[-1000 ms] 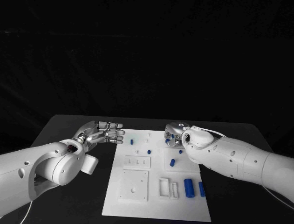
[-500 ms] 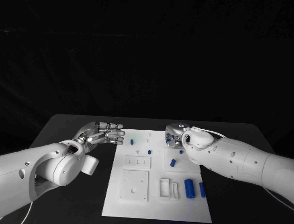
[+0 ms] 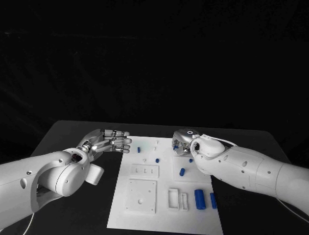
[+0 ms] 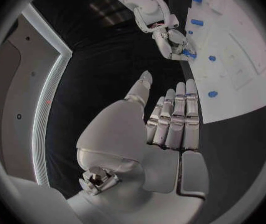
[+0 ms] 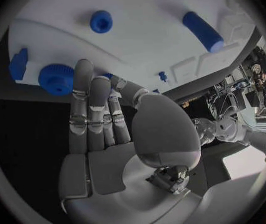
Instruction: Assemble the parts on the task board
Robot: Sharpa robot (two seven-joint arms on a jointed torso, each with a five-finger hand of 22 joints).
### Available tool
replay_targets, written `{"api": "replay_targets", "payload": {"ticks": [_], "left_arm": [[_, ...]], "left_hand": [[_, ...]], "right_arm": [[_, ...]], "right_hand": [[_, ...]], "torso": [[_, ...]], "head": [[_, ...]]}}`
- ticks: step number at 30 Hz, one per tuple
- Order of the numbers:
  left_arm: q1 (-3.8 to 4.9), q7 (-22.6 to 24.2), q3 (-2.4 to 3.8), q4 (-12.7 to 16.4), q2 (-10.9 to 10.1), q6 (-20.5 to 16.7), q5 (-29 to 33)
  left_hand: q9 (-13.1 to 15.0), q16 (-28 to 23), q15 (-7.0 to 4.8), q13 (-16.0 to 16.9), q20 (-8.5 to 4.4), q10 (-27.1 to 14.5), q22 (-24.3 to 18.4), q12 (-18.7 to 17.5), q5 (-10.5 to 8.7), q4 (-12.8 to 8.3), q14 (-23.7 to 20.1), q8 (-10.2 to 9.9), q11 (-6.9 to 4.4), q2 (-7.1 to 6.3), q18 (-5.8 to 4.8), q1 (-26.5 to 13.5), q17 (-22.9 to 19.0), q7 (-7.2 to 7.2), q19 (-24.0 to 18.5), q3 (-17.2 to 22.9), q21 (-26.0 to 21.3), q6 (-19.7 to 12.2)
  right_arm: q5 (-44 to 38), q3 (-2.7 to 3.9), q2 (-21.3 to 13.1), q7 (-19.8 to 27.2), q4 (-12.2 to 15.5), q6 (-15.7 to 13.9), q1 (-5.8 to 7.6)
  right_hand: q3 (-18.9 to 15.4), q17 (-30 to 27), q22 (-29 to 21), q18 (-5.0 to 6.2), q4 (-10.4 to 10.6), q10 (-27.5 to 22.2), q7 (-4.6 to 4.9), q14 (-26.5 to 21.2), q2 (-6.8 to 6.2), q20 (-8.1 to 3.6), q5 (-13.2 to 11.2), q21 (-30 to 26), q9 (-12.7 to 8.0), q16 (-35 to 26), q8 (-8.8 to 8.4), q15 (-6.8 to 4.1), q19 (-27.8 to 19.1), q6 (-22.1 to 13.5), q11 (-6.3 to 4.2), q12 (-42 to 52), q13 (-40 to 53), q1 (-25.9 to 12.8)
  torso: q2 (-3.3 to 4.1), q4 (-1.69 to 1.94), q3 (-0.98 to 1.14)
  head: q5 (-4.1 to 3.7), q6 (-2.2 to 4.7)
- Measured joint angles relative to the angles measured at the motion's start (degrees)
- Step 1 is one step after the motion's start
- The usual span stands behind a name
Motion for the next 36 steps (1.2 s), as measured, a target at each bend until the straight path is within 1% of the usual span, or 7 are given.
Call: {"api": "replay_targets", "payload": {"ticks": [7, 9, 16, 20, 32, 35, 36], "left_arm": [[0.0, -0.09, 0.0, -0.04, -0.02, 0.0, 0.03], [0.0, -0.12, 0.0, -0.05, -0.03, 0.0, 0.04], [0.0, -0.19, 0.0, -0.16, 0.08, 0.0, 0.06], [0.0, -0.2, 0.0, -0.25, 0.22, 0.0, 0.07], [0.01, -0.24, 0.0, -0.3, 0.82, 0.0, 0.09], [0.01, -0.25, 0.0, -0.32, 1.02, 0.0, 0.09], [0.01, -0.25, 0.0, -0.32, 1.12, 0.0, 0.09]], "left_hand": [[0.0, 0.0, 0.0, -0.01, 0.0, 0.0, -0.03, 0.0, 0.0, 0.0, 0.0, 0.0, 0.0, 0.0, 0.0, 0.0, 0.0, 0.0, 0.0, 0.0, 0.0, 0.0], [0.0, 0.0, 0.0, -0.01, 0.0, 0.0, -0.14, 0.0, 0.0, 0.0, 0.0, 0.0, 0.0, 0.0, 0.0, 0.0, 0.0, 0.0, 0.0, 0.0, 0.0, 0.0], [0.0, 0.0, 0.0, -0.01, 0.0, 0.0, -0.21, 0.0, 0.0, 0.0, 0.0, 0.0, 0.0, 0.0, -0.01, 0.0, -0.01, -0.14, 0.0, 0.0, 0.0, -0.14], [-0.01, 0.0, 0.0, -0.01, 0.0, 0.0, -0.27, 0.0, 0.0, 0.0, 0.0, 0.0, 0.0, 0.0, -0.01, 0.0, -0.01, -0.21, 0.0, 0.0, 0.0, -0.21], [-0.01, 0.0, 0.0, -0.01, 0.0, 0.0, -0.26, 0.0, 0.0, 0.0, 0.0, 0.0, 0.0, 0.0, -0.01, 0.0, -0.01, -0.21, 0.0, 0.0, 0.0, -0.21], [-0.01, 0.0, 0.0, -0.02, 0.0, 0.0, -0.26, 0.0, 0.0, 0.0, 0.0, 0.0, 0.0, 0.0, -0.02, 0.0, -0.01, -0.21, 0.0, 0.0, 0.0, -0.21], [-0.01, 0.0, 0.0, -0.02, 0.0, 0.0, -0.36, 0.0, 0.0, 0.0, 0.0, 0.0, 0.0, 0.0, -0.02, 0.0, -0.01, -0.01, 0.0, 0.0, 0.0, -0.41]], "right_arm": [[-0.27, 0.13, -0.11, -0.74, 1.93, -3.0, 0.0], [-0.43, 0.23, -0.01, -1.1, 2.58, -3.87, 0.0], [-0.95, 0.42, 1.48, -2.36, 4.02, -5.77, 0.01], [-1.18, 0.45, 2.47, -2.88, 4.23, -6.24, 0.01], [-1.98, 0.47, 4.5, -4.18, 4.13, -6.9, 0.0], [-2.12, 0.47, 4.73, -4.39, 4.05, -7.03, 0.0], [-2.17, 0.48, 4.9, -4.47, 3.92, -7.09, 0.0]], "right_hand": [[0.4, 0.26, 1.27, -0.31, -0.4, 0.2, -0.02, 0.0, 0.07, 0.0, 0.06, 0.0, 0.01, 0.0, 0.0, 0.0, 0.0, 0.02, 0.2, 0.12, 0.14, 0.08], [0.4, 0.28, 1.52, -0.33, -0.41, 0.2, -0.02, 0.0, 0.07, 0.0, 0.56, 0.0, 0.01, 0.0, 0.0, 0.0, 0.0, 0.02, 0.21, 0.12, 0.14, 0.08], [0.56, 0.41, 2.1, -0.36, -0.58, 0.19, -0.02, 0.0, 0.07, 0.0, 1.13, 0.0, 0.01, 0.0, 0.0, 0.0, 0.0, 0.02, 0.21, 0.12, 0.14, 0.08], [0.56, 0.41, 2.19, -0.38, -0.58, 0.18, -0.02, 0.0, 0.07, 0.01, 1.13, 0.0, 0.01, -0.01, 0.0, 0.0, 0.0, 0.02, 0.22, 0.12, 0.13, 0.08], [0.54, 0.46, 2.52, -0.44, -0.57, 0.08, -0.01, 0.0, 0.06, 0.02, 1.13, 0.0, -0.01, -0.01, 0.0, 0.0, -0.01, 0.01, 0.32, 0.11, 0.1, 0.07], [0.54, 0.46, 2.52, -0.46, -0.57, 0.07, -0.01, 0.0, 0.06, 0.02, 1.13, 0.0, -0.01, -0.01, 0.0, 0.0, -0.01, 0.01, 0.32, 0.11, 0.1, 0.07], [0.54, 0.46, 2.52, -0.46, -0.57, 0.06, -0.01, 0.0, 0.06, 0.02, 1.13, 0.0, -0.01, -0.01, 0.0, 0.0, -0.01, 0.0, 0.33, 0.11, 0.1, 0.07]], "torso": [[0.08, 0.0, -0.07], [0.1, 0.0, -0.08], [0.19, 0.03, -0.11], [0.23, 0.09, -0.15], [0.36, 0.11, -0.12], [0.37, 0.16, -0.12], [0.38, 0.19, -0.12]], "head": [[0.24, 0.65], [0.28, 0.81], [0.34, 1.14], [0.45, 1.29], [0.7, 1.58], [0.79, 1.61], [0.82, 1.61]]}}
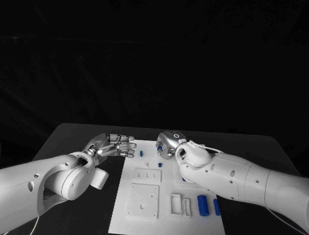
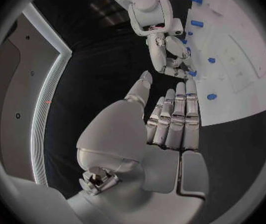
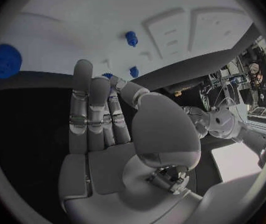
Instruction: Assemble the parts on the task board
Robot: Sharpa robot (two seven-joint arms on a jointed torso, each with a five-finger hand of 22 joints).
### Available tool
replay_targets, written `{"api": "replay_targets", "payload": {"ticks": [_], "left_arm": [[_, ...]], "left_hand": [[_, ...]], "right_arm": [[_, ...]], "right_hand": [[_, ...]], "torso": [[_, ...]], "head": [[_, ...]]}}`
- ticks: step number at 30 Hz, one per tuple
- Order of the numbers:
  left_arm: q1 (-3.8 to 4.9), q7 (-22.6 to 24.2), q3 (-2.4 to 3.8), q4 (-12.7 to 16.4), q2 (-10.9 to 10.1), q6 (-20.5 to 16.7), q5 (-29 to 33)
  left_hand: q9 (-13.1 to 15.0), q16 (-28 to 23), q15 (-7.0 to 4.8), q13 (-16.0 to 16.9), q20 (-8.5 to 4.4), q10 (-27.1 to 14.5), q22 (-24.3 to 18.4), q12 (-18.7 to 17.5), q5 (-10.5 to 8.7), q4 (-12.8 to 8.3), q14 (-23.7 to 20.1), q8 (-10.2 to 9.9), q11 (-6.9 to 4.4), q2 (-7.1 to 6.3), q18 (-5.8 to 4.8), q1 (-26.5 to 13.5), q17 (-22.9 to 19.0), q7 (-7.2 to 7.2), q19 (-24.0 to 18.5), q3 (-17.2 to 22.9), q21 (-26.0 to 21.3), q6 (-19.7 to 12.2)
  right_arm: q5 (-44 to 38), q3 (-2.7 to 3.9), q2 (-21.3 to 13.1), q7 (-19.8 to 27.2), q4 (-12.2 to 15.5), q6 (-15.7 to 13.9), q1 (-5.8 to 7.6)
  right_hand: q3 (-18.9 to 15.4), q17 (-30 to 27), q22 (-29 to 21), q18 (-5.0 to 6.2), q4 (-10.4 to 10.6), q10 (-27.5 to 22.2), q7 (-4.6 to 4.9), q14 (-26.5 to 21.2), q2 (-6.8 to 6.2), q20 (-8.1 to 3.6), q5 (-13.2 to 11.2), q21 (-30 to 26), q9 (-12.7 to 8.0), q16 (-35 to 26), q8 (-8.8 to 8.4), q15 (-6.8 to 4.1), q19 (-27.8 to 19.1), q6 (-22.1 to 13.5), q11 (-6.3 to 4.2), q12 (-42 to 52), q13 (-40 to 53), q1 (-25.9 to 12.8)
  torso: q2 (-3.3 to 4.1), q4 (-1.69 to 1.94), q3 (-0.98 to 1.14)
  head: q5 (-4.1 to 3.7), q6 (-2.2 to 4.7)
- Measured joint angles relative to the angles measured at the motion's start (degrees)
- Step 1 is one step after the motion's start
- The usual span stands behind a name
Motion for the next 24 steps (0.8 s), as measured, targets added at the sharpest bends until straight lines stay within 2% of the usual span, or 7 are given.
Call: {"api": "replay_targets", "payload": {"ticks": [13, 24], "left_arm": [[0.01, -0.02, 0.01, -0.09, 0.48, 0.02, 0.01], [0.01, -0.05, 0.01, -0.43, 1.04, 0.06, 0.02]], "left_hand": [[0.0, 0.0, 0.0, 0.0, 0.0, 0.0, -0.05, 0.0, 0.0, 0.0, 0.0, 0.0, 0.0, 0.0, 0.0, 0.0, -0.01, 0.0, 0.0, 0.0, 0.0, 0.0], [0.0, 0.0, 0.0, -0.01, 0.0, 0.0, -0.04, 0.0, 0.0, 0.0, 0.0, 0.0, 0.0, 0.0, -0.01, 0.0, -0.01, 0.0, 0.0, 0.0, 0.0, 0.0]], "right_arm": [[-1.01, 0.01, 1.44, -1.07, -2.95, -1.46, -0.16], [-2.54, 0.03, 2.22, -2.19, -4.91, -2.93, -0.17]], "right_hand": [[0.11, 0.0, 0.8, -0.09, -0.24, -0.1, 0.02, 0.0, -0.01, 0.01, -0.01, 0.0, -0.02, 0.22, 0.0, 0.0, 0.0, -0.02, 0.09, -0.06, -0.01, -0.01], [0.1, 0.04, 1.33, -0.34, -0.24, -0.06, 0.04, 0.0, -0.19, 0.01, -0.06, -0.22, -0.03, 0.21, -0.01, 0.0, 0.0, -0.04, 0.05, -0.12, 0.01, 0.17]], "torso": [[0.21, 0.23, -0.07], [0.68, 0.3, -0.32]], "head": [[0.19, 0.23], [-0.03, 0.46]]}}
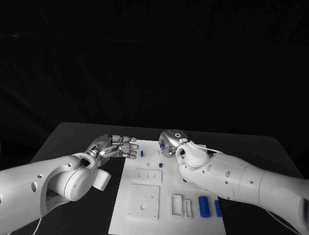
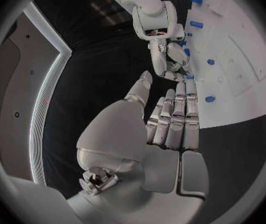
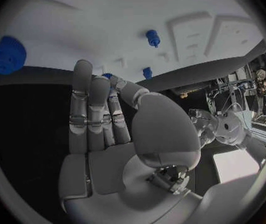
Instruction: Assemble the parts on the task board
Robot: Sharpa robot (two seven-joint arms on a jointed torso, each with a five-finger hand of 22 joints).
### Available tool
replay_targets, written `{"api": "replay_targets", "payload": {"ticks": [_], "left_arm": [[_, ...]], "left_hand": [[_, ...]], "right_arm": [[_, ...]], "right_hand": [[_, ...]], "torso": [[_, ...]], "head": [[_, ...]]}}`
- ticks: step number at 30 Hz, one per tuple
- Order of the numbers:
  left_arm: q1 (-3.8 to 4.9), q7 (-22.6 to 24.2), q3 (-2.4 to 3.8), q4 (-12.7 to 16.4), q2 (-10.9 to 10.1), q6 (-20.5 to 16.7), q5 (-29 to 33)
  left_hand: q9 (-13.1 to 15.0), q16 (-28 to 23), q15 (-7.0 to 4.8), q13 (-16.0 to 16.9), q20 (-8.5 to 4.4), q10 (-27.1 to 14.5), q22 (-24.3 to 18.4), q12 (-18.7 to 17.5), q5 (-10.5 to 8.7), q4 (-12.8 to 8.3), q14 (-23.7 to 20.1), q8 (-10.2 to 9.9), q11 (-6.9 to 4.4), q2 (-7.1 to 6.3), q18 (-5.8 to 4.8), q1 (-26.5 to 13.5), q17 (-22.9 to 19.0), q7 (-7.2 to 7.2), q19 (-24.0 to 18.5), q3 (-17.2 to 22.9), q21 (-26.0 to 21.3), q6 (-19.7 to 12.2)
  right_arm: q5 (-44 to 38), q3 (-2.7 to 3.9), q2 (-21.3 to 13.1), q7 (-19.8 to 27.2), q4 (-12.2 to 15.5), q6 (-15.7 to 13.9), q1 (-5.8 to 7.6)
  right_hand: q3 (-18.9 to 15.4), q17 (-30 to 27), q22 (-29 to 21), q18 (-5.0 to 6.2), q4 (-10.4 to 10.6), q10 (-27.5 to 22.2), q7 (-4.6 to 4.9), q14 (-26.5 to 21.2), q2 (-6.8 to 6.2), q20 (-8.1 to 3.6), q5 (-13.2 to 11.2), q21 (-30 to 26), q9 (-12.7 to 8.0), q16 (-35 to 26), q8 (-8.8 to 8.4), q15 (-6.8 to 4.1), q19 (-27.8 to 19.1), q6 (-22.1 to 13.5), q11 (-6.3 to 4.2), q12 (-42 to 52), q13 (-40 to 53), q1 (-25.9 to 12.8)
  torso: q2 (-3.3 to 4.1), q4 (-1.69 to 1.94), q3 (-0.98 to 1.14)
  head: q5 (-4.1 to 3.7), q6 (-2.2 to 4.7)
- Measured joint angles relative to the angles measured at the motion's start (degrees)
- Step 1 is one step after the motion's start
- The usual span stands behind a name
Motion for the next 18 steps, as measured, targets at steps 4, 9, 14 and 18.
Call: {"api": "replay_targets", "payload": {"ticks": [4, 9, 14, 18], "left_arm": [[0.0, 0.0, 0.0, -0.2, 0.16, 0.0, 0.0], [0.0, -0.02, 0.0, -0.52, 0.62, 0.06, 0.01], [0.0, -0.07, -0.03, -0.87, 1.06, 0.19, 0.02], [0.0, -0.11, -0.04, -0.99, 1.16, 0.29, 0.03]], "left_hand": [[0.0, 0.0, 0.0, 0.0, 0.0, -0.21, -0.1, 0.0, 0.0, 0.0, 0.0, 0.0, 0.21, 0.0, 0.0, 0.0, 0.0, 0.0, 0.0, 0.0, 0.0, 0.0], [0.0, 0.0, 0.0, 0.0, 0.0, -0.21, -0.1, 0.0, 0.0, 0.0, 0.0, 0.0, 0.21, 0.0, 0.0, 0.0, 0.0, 0.0, 0.0, 0.0, 0.0, 0.0], [0.0, 0.0, 0.0, 0.0, 0.0, -0.21, -0.1, 0.0, 0.0, 0.0, 0.0, 0.0, 0.21, 0.0, 0.0, 0.0, 0.0, 0.0, 0.0, 0.0, 0.0, 0.0], [0.0, 0.0, 0.0, 0.0, 0.0, -0.21, -0.1, 0.0, 0.0, 0.0, 0.0, 0.0, 0.21, 0.0, -0.01, 0.0, -0.01, 0.0, 0.0, 0.0, 0.0, 0.0]], "right_arm": [[-0.48, 0.0, 0.15, -0.34, -0.26, -0.45, 0.0], [-0.9, 0.0, 0.3, -0.7, -0.52, -0.9, 0.01], [-1.06, 0.0, 0.4, -0.99, -0.86, -1.22, 0.03], [-1.12, 0.01, 0.54, -1.14, -0.86, -1.44, 0.04]], "right_hand": [[0.16, 0.0, 0.55, 0.0, -0.16, 0.0, 0.0, 0.0, -0.12, 0.0, 0.0, 0.0, 0.0, 0.0, 0.0, 0.0, 0.0, 0.0, 0.0, 0.03, 0.01, 0.12], [0.16, 0.0, 0.89, -0.01, -0.16, 0.0, 0.0, 0.0, -0.21, 0.0, 0.0, 0.0, 0.0, 0.0, 0.0, 0.0, 0.0, 0.0, 0.0, 0.13, 0.01, 0.04], [0.16, -0.01, 1.02, -0.01, -0.16, -0.01, 0.0, 0.0, -0.27, 0.01, 0.0, 0.0, 0.0, 0.0, 0.0, 0.0, 0.0, 0.0, 0.01, 0.13, 0.02, -0.03], [0.15, -0.01, 1.02, -0.01, -0.16, -0.01, 0.0, 0.0, -0.27, 0.0, 0.0, 0.0, 0.0, -0.01, 0.0, 0.0, 0.0, 0.0, 0.01, 0.13, 0.02, -0.03]], "torso": [[0.31, 0.03, -0.1], [0.64, 0.14, -0.27], [0.94, 0.33, -0.47], [1.18, 0.49, -0.62]], "head": [[-0.17, 0.15], [-0.31, 0.24], [-0.41, 0.37], [-0.48, 0.48]]}}
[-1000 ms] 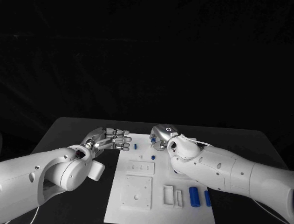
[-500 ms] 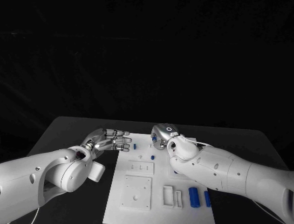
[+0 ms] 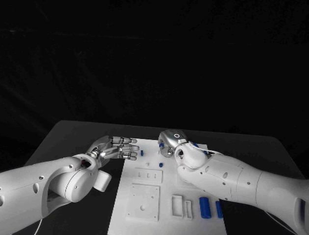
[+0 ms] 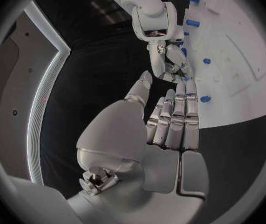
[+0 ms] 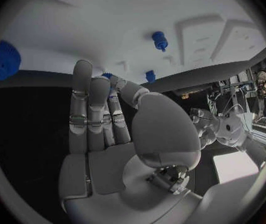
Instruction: Assemble the parts on the task board
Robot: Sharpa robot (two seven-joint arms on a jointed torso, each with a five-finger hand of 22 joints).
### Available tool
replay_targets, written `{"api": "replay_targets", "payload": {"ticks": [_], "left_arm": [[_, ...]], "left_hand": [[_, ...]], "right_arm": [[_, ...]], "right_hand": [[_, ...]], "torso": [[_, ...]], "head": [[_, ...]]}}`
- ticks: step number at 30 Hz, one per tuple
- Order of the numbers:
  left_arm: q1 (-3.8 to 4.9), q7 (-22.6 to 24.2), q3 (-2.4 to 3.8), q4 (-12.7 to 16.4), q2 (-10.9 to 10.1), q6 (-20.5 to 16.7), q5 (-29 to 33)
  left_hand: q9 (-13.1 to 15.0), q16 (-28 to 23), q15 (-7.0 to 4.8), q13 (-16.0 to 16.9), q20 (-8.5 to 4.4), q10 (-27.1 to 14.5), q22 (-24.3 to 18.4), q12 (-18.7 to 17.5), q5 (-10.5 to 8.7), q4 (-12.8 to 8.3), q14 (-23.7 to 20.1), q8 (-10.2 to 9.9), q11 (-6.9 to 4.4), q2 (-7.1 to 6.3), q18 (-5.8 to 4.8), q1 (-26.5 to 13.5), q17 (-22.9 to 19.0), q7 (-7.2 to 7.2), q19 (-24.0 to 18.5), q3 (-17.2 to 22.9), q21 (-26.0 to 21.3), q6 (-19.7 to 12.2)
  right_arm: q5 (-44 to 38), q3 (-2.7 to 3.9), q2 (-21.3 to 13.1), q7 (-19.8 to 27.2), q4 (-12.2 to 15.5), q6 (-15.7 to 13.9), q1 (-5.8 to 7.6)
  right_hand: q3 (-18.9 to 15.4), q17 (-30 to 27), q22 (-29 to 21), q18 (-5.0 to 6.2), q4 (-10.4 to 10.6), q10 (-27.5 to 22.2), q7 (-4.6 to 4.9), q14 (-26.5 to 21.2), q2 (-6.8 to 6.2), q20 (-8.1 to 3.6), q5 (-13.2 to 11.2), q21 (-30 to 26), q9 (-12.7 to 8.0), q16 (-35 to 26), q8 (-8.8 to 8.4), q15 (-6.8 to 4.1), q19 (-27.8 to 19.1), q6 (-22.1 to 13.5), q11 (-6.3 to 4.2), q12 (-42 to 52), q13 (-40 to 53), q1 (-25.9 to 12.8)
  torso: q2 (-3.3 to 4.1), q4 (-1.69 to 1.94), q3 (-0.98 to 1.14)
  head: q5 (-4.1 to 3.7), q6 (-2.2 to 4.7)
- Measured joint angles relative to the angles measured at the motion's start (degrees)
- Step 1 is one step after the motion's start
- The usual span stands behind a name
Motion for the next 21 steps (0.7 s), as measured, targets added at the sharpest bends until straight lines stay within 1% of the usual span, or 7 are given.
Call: {"api": "replay_targets", "payload": {"ticks": [5, 12, 19, 21], "left_arm": [[0.0, -0.04, -0.01, -0.05, -0.01, 0.09, 0.01], [0.0, -0.08, -0.01, -0.06, -0.02, 0.13, 0.03], [0.0, -0.11, -0.01, -0.06, -0.02, 0.16, 0.04], [0.0, -0.12, -0.01, -0.07, -0.02, 0.17, 0.04]], "left_hand": [[0.0, 0.0, 0.0, 0.0, 0.0, 0.0, 0.0, 0.0, 0.0, 0.0, 0.0, 0.0, 0.0, 0.0, 0.0, 0.0, 0.01, 0.0, 0.0, 0.0, 0.0, 0.0], [0.0, 0.0, 0.0, 0.0, 0.0, 0.0, 0.01, 0.0, 0.0, 0.0, 0.0, 0.0, 0.0, 0.0, 0.0, 0.0, 0.05, 0.0, 0.0, 0.0, 0.0, 0.0], [0.0, 0.0, 0.0, 0.0, 0.0, 0.0, -0.04, 0.0, 0.0, 0.0, 0.0, 0.0, 0.0, 0.0, 0.0, 0.0, 0.04, 0.0, 0.0, 0.0, 0.0, 0.0], [0.0, 0.0, 0.0, -0.01, 0.0, 0.0, -0.04, 0.0, 0.0, 0.0, 0.0, 0.0, 0.0, 0.0, -0.01, 0.0, 0.04, 0.0, 0.0, 0.0, 0.0, 0.0]], "right_arm": [[-0.11, 0.04, 0.06, -0.26, 0.0, -0.47, 0.06], [-0.26, 0.07, 0.14, -0.57, -0.24, -1.06, 0.09], [-0.41, 0.06, 0.28, -1.0, -0.4, -1.42, 0.11], [-0.45, 0.05, 0.29, -1.15, -0.5, -1.51, 0.11]], "right_hand": [[-0.01, 0.0, 0.24, -0.01, 0.01, -0.01, 0.0, 0.0, -0.23, 0.0, 0.0, -0.29, 0.0, 0.0, 0.0, 0.0, 0.0, 0.0, 0.01, 0.0, 0.0, 0.23], [-0.01, 0.0, 0.44, -0.01, 0.01, -0.02, 0.0, 0.0, -0.23, 0.0, 0.0, -0.28, 0.0, 0.0, 0.0, 0.0, 0.0, 0.0, 0.01, 0.0, -0.01, 0.23], [-0.01, -0.01, 0.62, -0.02, 0.01, -0.02, 0.0, 0.0, -0.31, 0.0, 0.0, -0.48, -0.01, 0.0, 0.0, 0.0, 0.0, 0.0, 0.02, -0.01, -0.02, 0.15], [-0.01, -0.01, 0.75, -0.02, 0.01, -0.03, 0.0, 0.0, -0.53, 0.0, 0.0, -0.48, 0.0, 0.0, 0.0, 0.0, 0.0, -0.01, 0.02, -0.01, -0.03, 0.38]], "torso": [[0.19, 0.14, -0.1], [0.36, 0.16, -0.15], [0.4, 0.15, -0.15], [0.41, 0.14, -0.14]], "head": [[-0.05, 0.16], [-0.04, 0.27], [0.07, 0.32], [0.08, 0.32]]}}
